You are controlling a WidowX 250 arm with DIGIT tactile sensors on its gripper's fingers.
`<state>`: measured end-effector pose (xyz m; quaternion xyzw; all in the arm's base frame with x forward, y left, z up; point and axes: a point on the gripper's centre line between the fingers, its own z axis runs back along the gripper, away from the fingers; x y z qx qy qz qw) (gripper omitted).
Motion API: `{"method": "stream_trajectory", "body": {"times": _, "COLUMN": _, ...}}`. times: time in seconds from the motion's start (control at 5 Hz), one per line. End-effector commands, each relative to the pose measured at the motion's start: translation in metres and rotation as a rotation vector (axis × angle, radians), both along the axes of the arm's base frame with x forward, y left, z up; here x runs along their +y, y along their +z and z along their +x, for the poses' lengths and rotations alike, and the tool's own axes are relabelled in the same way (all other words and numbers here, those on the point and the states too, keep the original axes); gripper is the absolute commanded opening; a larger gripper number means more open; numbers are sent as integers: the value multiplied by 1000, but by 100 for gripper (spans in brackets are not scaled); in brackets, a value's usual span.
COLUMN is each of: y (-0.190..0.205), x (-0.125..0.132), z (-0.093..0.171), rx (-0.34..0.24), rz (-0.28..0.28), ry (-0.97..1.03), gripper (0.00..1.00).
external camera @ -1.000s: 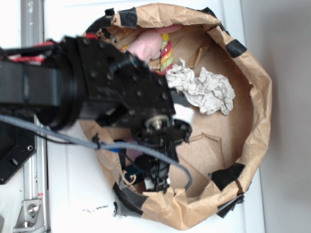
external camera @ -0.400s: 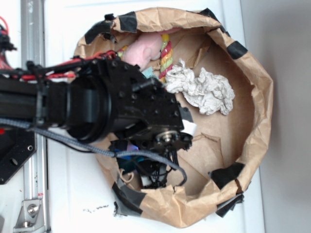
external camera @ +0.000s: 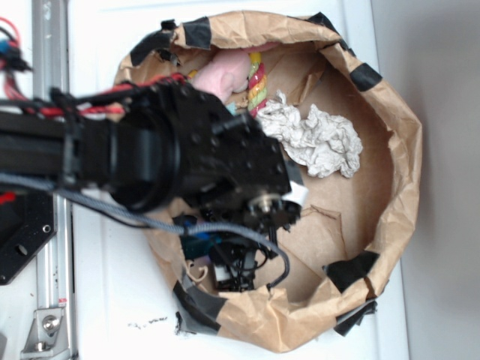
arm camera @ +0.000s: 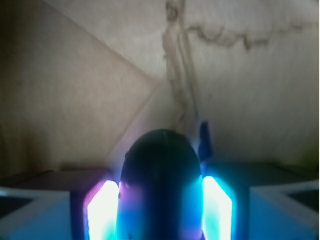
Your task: Grab the plastic pickle.
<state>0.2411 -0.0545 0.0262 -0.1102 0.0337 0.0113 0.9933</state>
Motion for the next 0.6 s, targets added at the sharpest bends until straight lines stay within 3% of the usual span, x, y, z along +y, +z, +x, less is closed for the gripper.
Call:
{"method": "stream_trajectory", "body": {"times": 0.0, "y": 73, "x": 36, "z": 38, "rx": -282, "rz": 147, "ry": -52, "gripper": 0}}
{"method": "stream_trajectory", "body": {"times": 0.2, "y": 89, "x": 37, "z": 40, "rx": -315, "rz": 147, "ry": -46, "gripper": 0}}
{"method": "stream_trajectory", "body": {"times": 0.4, "y": 85, "x": 36, "z": 39, "rx": -288, "rz": 158, "ry": -37, "gripper": 0}}
